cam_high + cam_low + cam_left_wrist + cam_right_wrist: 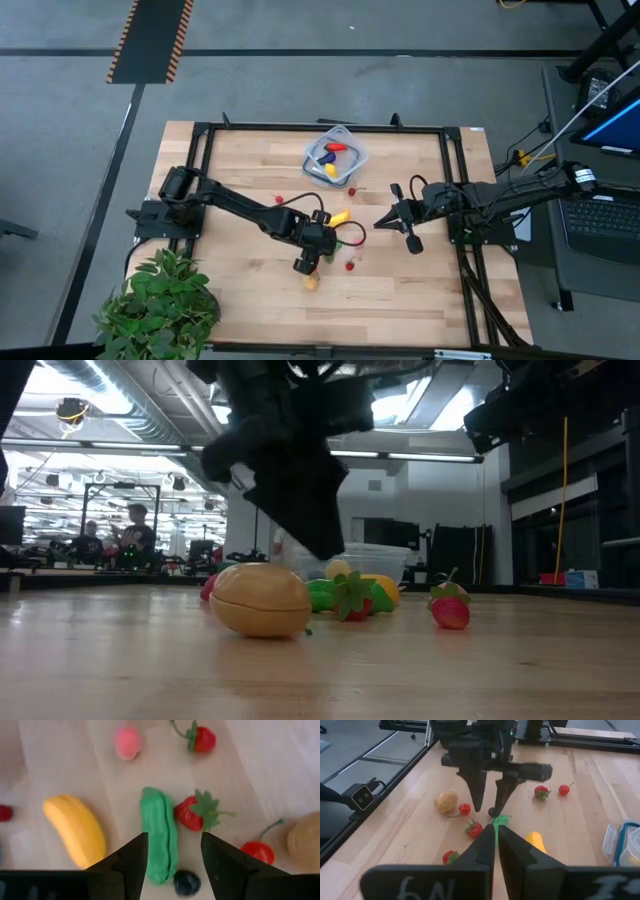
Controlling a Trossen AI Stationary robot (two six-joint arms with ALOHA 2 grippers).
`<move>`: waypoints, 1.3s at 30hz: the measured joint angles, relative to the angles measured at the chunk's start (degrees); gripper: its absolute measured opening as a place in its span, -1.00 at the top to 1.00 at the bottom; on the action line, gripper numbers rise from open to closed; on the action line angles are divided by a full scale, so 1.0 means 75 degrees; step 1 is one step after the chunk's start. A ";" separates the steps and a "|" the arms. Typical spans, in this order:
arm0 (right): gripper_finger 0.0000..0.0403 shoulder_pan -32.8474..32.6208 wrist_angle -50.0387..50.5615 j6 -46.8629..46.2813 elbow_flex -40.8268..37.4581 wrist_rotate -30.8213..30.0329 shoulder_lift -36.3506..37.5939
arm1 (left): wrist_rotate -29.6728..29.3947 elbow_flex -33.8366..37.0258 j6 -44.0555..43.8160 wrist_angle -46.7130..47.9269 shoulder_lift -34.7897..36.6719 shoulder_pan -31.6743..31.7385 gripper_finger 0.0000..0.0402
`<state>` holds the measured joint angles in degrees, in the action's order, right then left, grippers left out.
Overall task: Pick and placing Produce into tupperware
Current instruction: Put the green pea into the transparent container
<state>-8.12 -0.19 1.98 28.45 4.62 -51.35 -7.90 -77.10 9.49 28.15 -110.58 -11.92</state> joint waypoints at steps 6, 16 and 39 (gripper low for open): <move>0.87 0.0000 0.0006 0.0000 0.0000 0.0000 0.0000 | 0.0031 0.0016 0.0004 -0.0040 -0.0131 0.0055 0.12; 0.87 0.0000 0.0012 -0.0017 0.0000 0.0000 0.0000 | 0.0197 -0.0013 -0.0091 -0.0318 -0.0528 0.0171 0.12; 0.87 0.0000 0.0067 -0.0020 0.0000 0.0003 0.0000 | 0.0329 -0.0015 -0.0586 -0.0322 -0.1005 0.0367 0.39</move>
<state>-8.12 0.32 1.83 28.45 4.64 -51.35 -5.43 -77.21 5.09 25.74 -118.11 -9.17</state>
